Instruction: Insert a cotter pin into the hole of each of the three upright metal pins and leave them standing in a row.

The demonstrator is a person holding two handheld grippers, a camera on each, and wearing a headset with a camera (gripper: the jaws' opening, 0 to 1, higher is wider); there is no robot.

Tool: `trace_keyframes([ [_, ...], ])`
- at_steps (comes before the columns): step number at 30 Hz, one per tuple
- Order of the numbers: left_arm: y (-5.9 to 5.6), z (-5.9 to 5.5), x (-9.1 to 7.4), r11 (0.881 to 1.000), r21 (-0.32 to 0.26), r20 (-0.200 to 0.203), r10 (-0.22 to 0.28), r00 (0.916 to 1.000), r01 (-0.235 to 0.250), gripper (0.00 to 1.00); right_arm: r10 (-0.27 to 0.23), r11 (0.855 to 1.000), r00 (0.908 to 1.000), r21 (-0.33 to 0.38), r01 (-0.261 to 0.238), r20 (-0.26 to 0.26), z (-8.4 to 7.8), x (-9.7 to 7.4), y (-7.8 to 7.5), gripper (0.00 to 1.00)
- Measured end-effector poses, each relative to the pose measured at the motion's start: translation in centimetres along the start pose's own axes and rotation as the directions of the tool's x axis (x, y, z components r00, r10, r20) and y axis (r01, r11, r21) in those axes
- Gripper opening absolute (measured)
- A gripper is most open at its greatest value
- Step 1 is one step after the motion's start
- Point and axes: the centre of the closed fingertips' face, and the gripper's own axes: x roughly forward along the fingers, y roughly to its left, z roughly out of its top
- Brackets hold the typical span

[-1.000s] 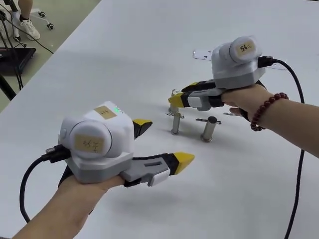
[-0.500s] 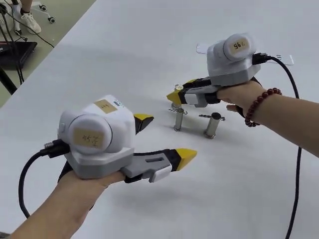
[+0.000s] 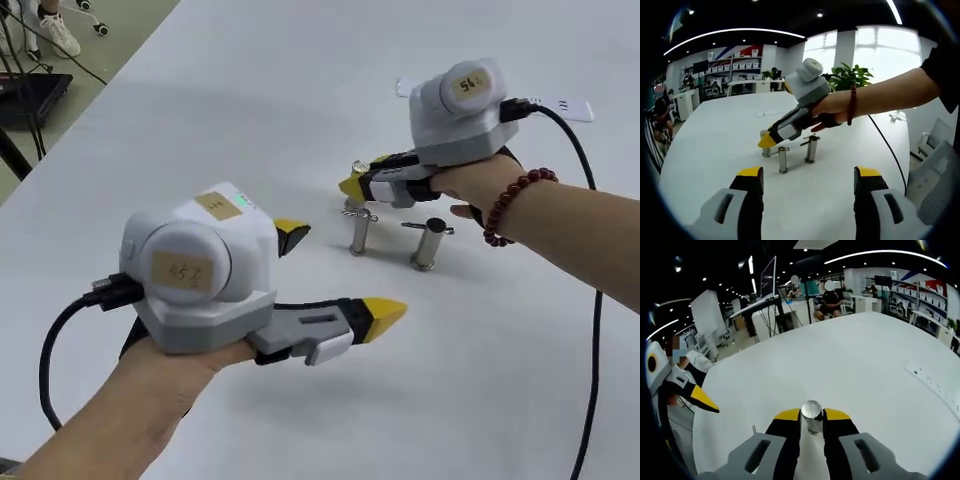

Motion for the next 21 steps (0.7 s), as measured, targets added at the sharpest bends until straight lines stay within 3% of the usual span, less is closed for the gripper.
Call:
trace_keyframes([
  [11,-0.02,-0.22,0.10,1.000,-0.002,-0.009,-0.004,1.0000,0.004,0.79,-0.001,0.999,1.0000,-0.048,0.001,0.006,-0.04,-0.17,0.23,0.09],
  [21,-0.20,-0.03,0.24,1.000,0.002,-0.001,-0.009,1.0000,0.009,0.86,-0.029,0.997,0.9995,-0.073,0.029,-0.010,-0.32,-0.83,-0.60,0.08],
])
